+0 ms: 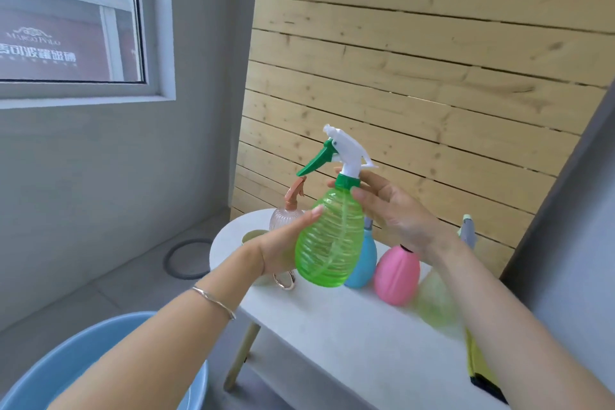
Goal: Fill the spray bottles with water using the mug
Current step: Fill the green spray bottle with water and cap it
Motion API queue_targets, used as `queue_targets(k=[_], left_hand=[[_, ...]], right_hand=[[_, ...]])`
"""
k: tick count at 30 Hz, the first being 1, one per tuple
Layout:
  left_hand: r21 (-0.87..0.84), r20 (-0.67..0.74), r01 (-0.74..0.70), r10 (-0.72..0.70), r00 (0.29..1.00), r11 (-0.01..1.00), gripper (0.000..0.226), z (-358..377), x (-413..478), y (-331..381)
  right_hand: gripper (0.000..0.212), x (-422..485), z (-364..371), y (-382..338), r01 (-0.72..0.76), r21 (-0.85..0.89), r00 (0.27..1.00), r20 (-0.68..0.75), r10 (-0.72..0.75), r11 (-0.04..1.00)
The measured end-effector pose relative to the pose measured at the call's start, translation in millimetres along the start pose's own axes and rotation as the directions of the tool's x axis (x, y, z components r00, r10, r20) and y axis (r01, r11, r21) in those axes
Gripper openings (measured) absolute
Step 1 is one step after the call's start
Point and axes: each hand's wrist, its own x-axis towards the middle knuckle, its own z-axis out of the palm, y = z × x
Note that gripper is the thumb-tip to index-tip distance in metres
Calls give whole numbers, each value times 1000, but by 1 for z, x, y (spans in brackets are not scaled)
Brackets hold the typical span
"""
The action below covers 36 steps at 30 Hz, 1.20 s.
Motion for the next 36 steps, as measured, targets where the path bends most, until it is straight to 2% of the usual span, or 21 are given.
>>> queue_targets(k=[4,6,8,10,12,14,15,17,19,22,26,30,36], left_hand=[[13,24,-12,11,1000,1000,101,-13,2,1],[6,-48,-38,39,998,999,87,-28,14,-1],[-45,-151,-3,-4,989,999,86,-41,27,1],[75,-249,37,-17,968,996,78,-47,34,6],[322,-389,13,120,914,947,58,-55,39,5],[523,-482,19,277,831,852,44,-64,41,0],[626,-479,50,333,812,778,40,-70,43,-5],[813,-410,155,363,837,561,43,-85,48,-16],[912,-361,254,339,869,322,51,-97,54,-25],[933,-360,340,315,878,119,60,-106,61,-37],[926,-344,371,260,902,-64,62,-110,67,-52],[912,-320,362,218,922,-193,62,-113,70,-64],[909,-300,342,197,933,-237,61,-115,73,-69]], right_hand=[[34,6,3,-8,41,-101,998,-52,-46,994],[26,14,6,-5,73,-116,989,-121,-87,991],[14,25,6,-1,106,-148,962,-234,-139,983],[13,37,6,1,126,-223,915,-350,-200,967],[17,50,4,7,111,-319,869,-429,-248,941],[22,67,-1,19,59,-399,818,-506,-273,915],[24,75,-4,27,24,-432,790,-545,-282,902],[29,92,-9,45,-68,-495,745,-603,-286,866],[28,105,-10,64,-161,-562,721,-628,-292,811],[24,117,-7,92,-256,-612,698,-652,-295,748],[23,130,-13,123,-352,-607,667,-697,-264,712],[25,138,-17,146,-438,-597,665,-718,-205,672],[26,141,-18,164,-533,-573,649,-749,-133,622]])
